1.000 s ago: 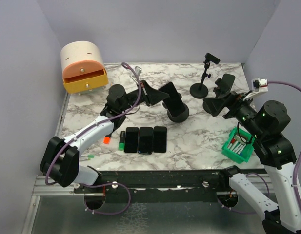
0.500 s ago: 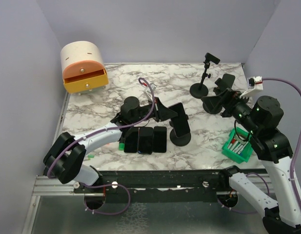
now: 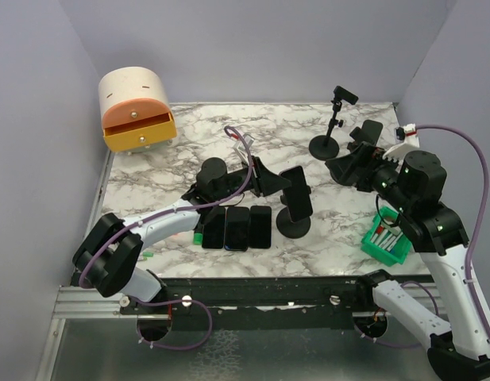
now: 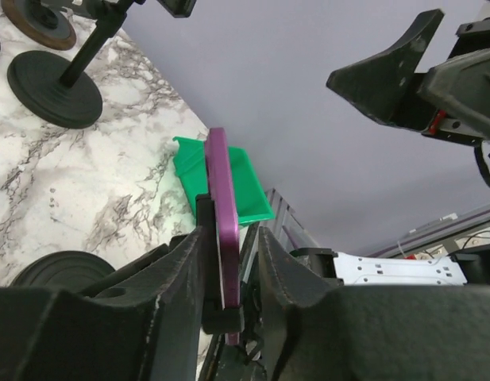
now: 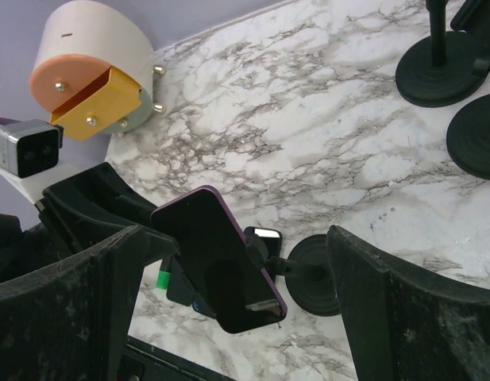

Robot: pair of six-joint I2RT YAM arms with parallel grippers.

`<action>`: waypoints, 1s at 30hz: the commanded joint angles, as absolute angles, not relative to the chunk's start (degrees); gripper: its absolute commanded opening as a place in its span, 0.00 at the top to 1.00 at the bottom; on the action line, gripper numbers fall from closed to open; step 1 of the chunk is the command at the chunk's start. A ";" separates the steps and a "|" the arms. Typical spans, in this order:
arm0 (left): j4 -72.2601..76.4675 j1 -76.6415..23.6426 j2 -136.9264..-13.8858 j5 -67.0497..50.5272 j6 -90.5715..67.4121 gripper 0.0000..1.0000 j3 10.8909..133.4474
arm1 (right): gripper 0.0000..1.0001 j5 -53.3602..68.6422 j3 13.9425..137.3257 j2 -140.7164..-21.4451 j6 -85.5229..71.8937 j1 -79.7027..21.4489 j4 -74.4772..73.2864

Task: Remove the phone from the phone stand
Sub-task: Place the phone stand with the phone at the center of the board, then remove the phone from the phone stand.

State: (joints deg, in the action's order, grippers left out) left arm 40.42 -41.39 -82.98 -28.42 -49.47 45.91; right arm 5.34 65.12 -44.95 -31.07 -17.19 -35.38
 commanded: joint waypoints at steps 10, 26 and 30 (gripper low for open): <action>40.34 -39.19 -72.72 -22.99 -46.30 0.34 42.03 | 0.00 8.99 70.31 -47.49 -20.37 -18.83 -38.72; 24.82 -37.04 -37.71 5.84 -31.46 0.01 24.25 | 0.00 2.11 79.05 -63.59 -10.73 -34.84 -47.48; 24.35 -37.09 -37.45 1.94 -31.29 0.01 23.34 | 0.00 3.02 78.05 -65.35 -10.97 -35.77 -45.92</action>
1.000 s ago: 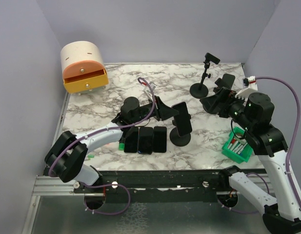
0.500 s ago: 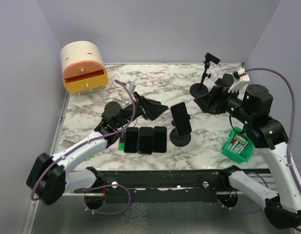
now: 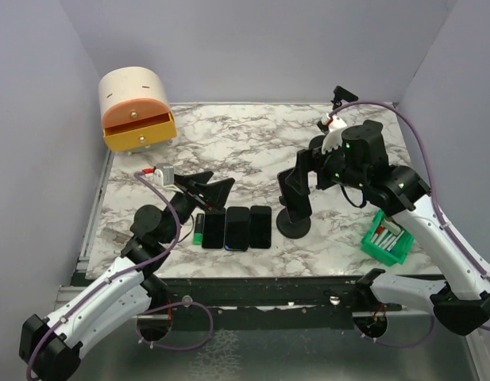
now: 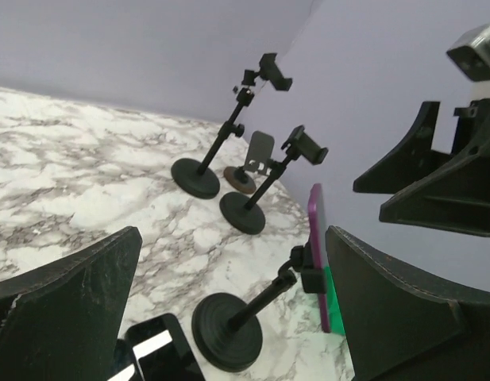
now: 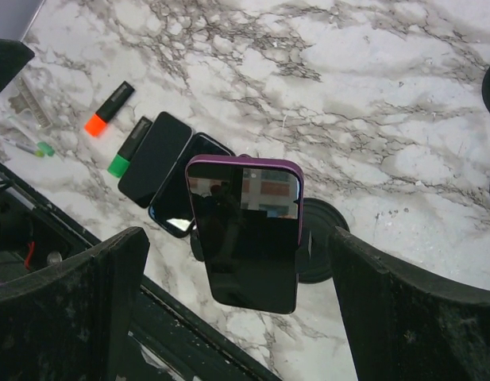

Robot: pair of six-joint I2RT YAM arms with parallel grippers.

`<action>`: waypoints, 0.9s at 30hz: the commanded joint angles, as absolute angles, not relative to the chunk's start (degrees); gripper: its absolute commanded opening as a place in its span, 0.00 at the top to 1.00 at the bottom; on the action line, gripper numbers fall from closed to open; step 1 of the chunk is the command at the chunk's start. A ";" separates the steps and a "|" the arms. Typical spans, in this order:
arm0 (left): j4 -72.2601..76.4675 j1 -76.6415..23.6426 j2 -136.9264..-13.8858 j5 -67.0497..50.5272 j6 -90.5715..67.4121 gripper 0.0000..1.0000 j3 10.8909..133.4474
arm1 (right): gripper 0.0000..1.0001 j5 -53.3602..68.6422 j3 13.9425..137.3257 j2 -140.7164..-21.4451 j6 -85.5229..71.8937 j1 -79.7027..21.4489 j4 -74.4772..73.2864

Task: Remove the phone from the phone stand

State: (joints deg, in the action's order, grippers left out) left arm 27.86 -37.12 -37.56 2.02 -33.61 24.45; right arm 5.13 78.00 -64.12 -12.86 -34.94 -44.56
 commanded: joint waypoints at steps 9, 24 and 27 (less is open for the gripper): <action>23.78 -37.08 -38.36 0.26 -31.66 0.01 23.36 | 0.00 -3.16 82.46 -71.46 -10.00 -40.15 -48.42; 22.76 -37.09 -39.39 0.04 -32.07 0.01 23.73 | 0.00 -8.55 83.01 -75.13 -10.90 -42.80 -49.77; 22.68 -37.09 -39.57 0.04 -32.24 0.01 23.64 | 0.00 -9.29 82.73 -75.38 -12.08 -43.76 -49.33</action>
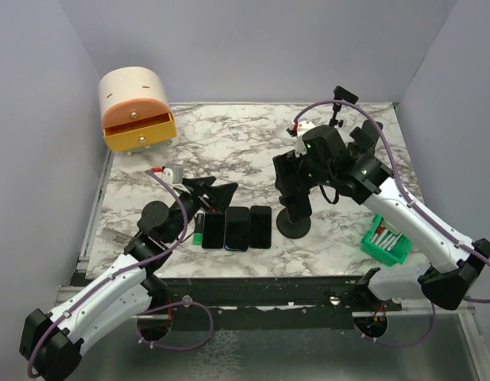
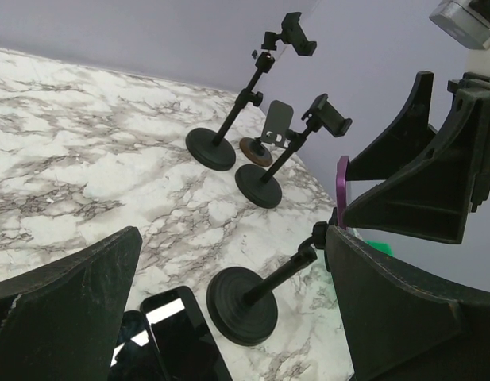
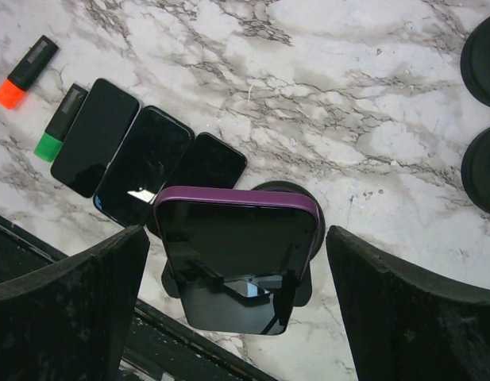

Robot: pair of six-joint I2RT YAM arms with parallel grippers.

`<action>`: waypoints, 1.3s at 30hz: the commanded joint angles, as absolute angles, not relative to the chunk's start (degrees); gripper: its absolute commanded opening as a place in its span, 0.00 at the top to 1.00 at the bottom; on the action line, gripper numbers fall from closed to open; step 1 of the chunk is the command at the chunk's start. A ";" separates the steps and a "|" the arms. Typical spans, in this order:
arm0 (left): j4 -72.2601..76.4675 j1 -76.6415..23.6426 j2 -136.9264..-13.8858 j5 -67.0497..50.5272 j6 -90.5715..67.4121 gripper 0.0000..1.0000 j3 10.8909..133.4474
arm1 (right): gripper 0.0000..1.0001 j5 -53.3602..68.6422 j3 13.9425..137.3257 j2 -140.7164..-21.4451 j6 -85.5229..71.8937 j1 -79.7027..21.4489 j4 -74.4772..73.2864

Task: Remove the phone from the phone stand

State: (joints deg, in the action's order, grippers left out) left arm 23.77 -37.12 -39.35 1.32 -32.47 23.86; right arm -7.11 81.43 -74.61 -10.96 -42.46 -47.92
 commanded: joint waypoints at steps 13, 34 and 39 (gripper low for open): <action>21.97 -37.08 -40.09 0.02 -32.42 0.01 23.97 | 0.04 -13.62 80.84 -76.59 -15.64 -45.13 -49.17; 21.89 -37.09 -41.65 -2.26 -33.35 0.02 24.30 | 0.11 -14.08 78.92 -77.22 -14.25 -45.72 -49.32; 21.97 -37.07 -42.81 -4.61 -34.06 0.02 24.71 | 0.28 -13.89 79.12 -76.72 -14.15 -45.75 -48.86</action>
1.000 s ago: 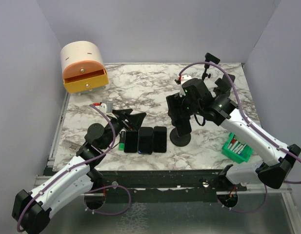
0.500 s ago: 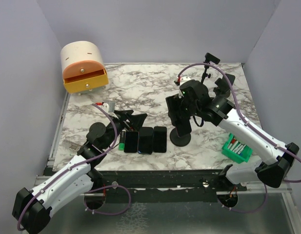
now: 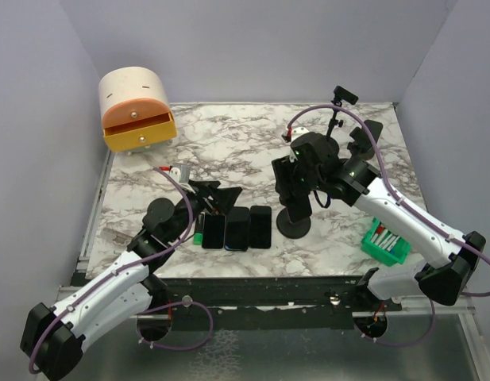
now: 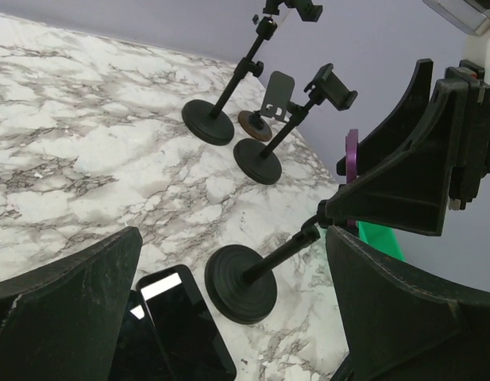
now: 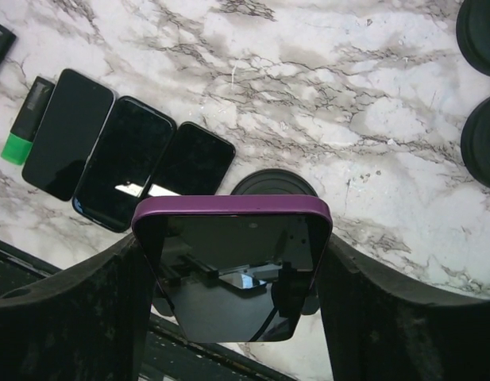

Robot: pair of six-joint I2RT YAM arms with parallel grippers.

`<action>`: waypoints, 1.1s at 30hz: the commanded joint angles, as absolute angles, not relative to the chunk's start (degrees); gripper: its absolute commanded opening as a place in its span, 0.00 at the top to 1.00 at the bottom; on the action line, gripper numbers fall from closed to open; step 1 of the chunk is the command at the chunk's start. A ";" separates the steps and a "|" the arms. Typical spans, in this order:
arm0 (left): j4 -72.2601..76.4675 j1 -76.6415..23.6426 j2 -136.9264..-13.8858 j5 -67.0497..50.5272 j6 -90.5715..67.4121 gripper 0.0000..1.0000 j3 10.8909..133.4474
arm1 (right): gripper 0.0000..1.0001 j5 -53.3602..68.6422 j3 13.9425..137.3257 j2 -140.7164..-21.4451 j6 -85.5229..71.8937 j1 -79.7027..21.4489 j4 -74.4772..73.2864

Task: Remove the phone from the phone stand

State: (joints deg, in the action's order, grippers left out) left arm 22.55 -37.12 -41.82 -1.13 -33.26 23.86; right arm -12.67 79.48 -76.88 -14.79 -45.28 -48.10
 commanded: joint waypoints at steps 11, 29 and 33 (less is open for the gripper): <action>28.48 -41.87 -54.57 -14.23 -36.92 0.16 27.49 | 0.76 -16.43 75.90 -74.00 -16.60 -45.79 -44.86; 42.27 -48.97 -66.16 -10.34 -30.09 0.26 29.51 | 1.00 -22.75 67.04 -68.97 -21.78 -45.81 -34.39; 44.62 -50.44 -70.14 -9.33 -27.01 0.27 31.52 | 1.00 -22.51 67.98 -68.99 -22.18 -45.86 -35.25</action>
State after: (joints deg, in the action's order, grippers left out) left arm 39.59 -49.04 -67.11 -11.14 -31.92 28.56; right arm -20.56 67.88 -69.08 -20.16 -45.69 -34.68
